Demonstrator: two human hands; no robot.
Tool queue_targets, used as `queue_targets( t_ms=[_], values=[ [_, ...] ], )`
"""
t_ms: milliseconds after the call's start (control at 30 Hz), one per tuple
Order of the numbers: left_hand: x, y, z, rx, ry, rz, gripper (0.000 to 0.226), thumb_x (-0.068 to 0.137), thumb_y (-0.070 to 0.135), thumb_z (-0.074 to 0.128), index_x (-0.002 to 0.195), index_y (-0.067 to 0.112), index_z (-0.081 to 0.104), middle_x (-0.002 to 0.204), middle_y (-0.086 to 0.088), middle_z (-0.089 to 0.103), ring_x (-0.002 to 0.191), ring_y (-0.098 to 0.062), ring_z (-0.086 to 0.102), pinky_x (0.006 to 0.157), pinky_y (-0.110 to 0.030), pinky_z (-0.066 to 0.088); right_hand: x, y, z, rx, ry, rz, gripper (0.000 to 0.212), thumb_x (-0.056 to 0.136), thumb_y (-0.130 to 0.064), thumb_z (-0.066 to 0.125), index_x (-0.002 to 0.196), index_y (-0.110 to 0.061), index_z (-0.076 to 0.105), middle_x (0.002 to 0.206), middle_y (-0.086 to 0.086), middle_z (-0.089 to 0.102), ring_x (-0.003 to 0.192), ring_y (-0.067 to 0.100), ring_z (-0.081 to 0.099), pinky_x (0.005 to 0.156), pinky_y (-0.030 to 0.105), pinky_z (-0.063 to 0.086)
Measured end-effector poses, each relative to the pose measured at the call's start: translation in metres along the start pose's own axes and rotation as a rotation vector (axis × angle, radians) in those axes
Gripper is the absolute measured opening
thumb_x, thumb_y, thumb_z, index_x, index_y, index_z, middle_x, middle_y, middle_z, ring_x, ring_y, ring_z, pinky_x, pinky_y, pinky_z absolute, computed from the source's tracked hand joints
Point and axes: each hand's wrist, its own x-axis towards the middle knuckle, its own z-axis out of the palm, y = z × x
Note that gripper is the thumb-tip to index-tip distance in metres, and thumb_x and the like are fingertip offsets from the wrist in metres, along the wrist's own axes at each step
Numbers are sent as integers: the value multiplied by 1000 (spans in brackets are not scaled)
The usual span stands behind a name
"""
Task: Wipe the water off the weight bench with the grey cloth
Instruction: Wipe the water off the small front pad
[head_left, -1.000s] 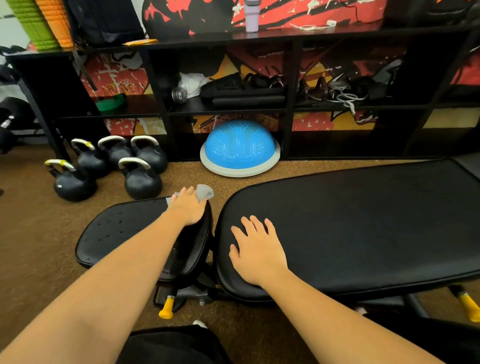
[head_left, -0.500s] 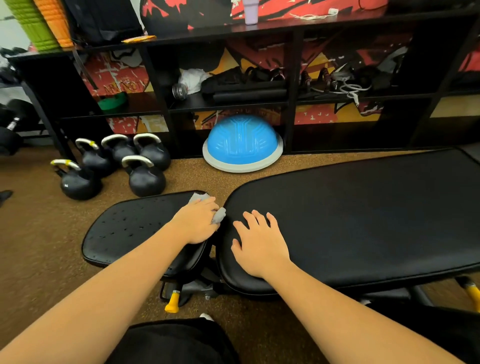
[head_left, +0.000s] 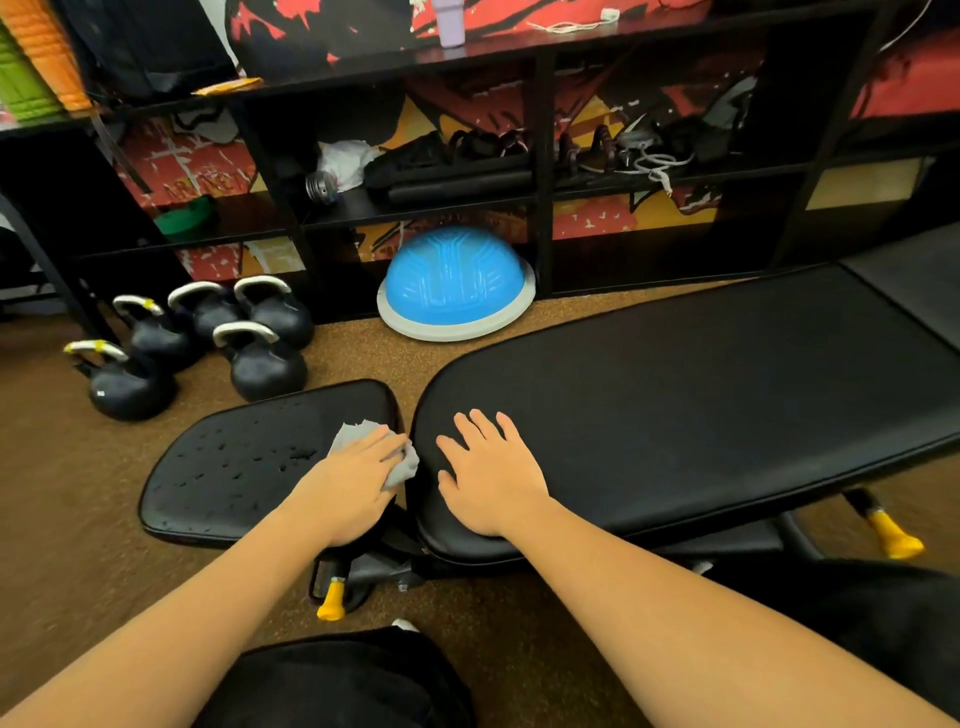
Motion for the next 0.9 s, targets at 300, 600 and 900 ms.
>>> queue_targets(
  t_ms=[300, 600, 900],
  values=[
    [-63, 9, 12, 70, -65, 196, 63, 83, 38, 26, 129, 29, 68, 161, 8, 32, 151, -3, -16, 119, -27, -13, 0, -1, 0, 5, -2, 6, 59, 107, -46, 25, 160, -21, 27, 171, 12, 12, 158, 30, 4, 127, 53, 4],
    [-72, -15, 15, -145, -74, 274, 54, 91, 24, 51, 143, 37, 52, 165, 18, 17, 155, -6, -2, 125, -32, -3, -1, -3, 1, -2, 10, 7, 59, 107, -46, 26, 161, -21, 26, 171, 12, 13, 158, 30, 5, 127, 52, 4],
    [-7, -30, 17, -357, 87, -315, 54, 108, 37, 35, 159, 25, 24, 166, 9, 18, 155, -14, 7, 121, -25, -2, 2, -6, 2, -8, 20, 18, 59, 106, -46, 28, 159, -21, 29, 170, 13, 16, 157, 32, 7, 126, 54, 6]
  ],
)
